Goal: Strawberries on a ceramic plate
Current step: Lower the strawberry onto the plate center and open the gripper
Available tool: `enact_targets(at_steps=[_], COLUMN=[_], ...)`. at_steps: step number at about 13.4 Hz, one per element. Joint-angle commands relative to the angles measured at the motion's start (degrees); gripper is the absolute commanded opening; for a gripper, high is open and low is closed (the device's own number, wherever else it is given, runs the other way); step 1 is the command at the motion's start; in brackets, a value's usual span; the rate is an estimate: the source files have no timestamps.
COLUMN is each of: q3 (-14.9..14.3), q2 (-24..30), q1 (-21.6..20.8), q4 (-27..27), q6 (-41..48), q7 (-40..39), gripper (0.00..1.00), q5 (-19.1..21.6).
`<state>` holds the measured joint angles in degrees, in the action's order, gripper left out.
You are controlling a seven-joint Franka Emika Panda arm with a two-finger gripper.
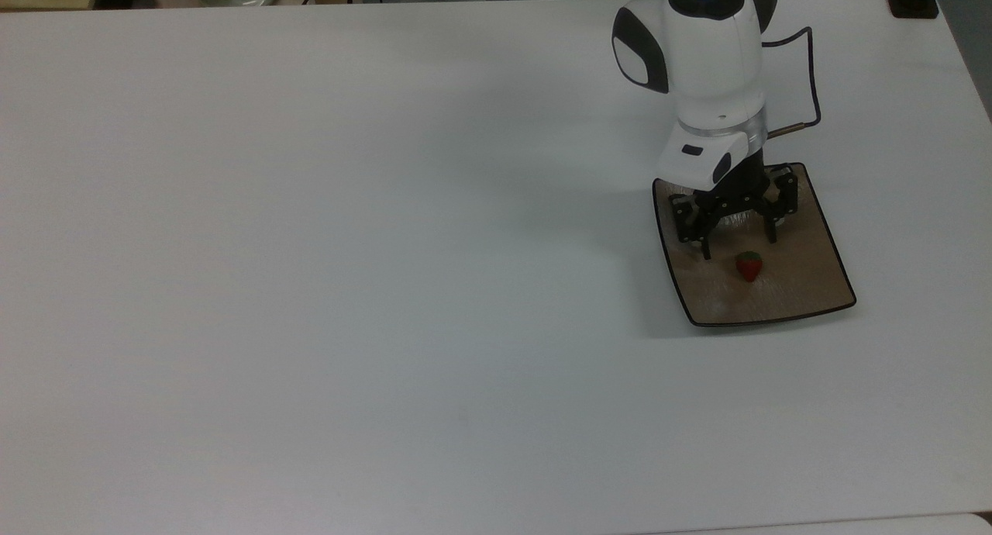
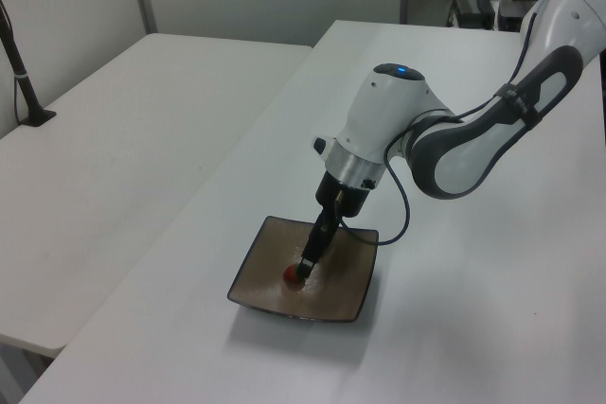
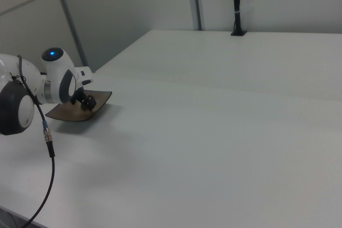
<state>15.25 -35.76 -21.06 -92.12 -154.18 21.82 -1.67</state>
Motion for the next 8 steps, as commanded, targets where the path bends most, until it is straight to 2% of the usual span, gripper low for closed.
enact_targets(at_steps=[1,8], q3=[-1.0,-1.0], q2=[1.0,1.4], q1=[-0.9,-0.8], q4=[-1.5,-1.8], q6=[-1.5,-1.0], q7=[0.9,0.9], gripper=[1.00,1.00], q5=[0.6,0.6])
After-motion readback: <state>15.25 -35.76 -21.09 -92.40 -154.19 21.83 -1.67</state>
